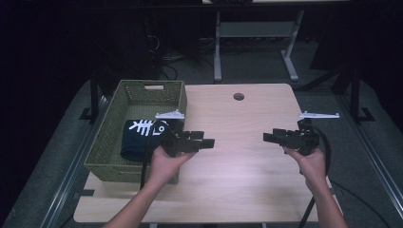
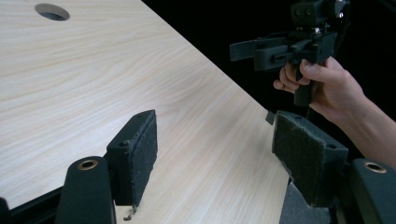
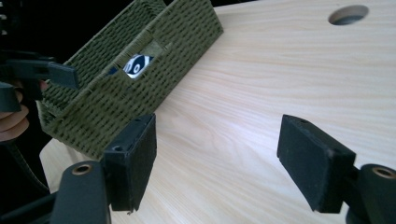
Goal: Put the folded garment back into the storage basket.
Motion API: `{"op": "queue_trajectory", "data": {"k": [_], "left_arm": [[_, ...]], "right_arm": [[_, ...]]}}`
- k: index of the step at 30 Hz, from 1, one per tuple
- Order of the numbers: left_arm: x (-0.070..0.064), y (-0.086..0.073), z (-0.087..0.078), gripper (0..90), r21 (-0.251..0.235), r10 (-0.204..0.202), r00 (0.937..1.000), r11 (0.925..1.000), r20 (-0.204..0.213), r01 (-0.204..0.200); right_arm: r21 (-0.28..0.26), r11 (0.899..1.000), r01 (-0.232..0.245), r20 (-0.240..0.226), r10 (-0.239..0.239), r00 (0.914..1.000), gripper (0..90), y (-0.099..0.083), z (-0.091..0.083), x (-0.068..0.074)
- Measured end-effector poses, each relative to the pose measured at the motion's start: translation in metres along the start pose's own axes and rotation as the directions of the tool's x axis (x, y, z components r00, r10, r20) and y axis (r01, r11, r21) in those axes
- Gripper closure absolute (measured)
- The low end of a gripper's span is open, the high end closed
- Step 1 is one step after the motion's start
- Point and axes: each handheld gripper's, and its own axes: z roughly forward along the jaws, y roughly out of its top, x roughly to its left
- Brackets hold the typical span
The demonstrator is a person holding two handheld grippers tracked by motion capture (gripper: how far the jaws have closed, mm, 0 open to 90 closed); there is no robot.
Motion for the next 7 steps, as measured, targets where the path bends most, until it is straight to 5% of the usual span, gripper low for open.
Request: {"op": "queue_trajectory", "data": {"k": [7], "left_arm": [[-0.017, -0.015, 0.011, 29.4, 0.017, 0.036, 0.9989, 0.9992, 0.03, -0.036]], "right_arm": [[-0.003, 1.0, 0.015, 0.037, -0.015, 0.9992, 26.9, -0.02, -0.017, -0.004]]}}
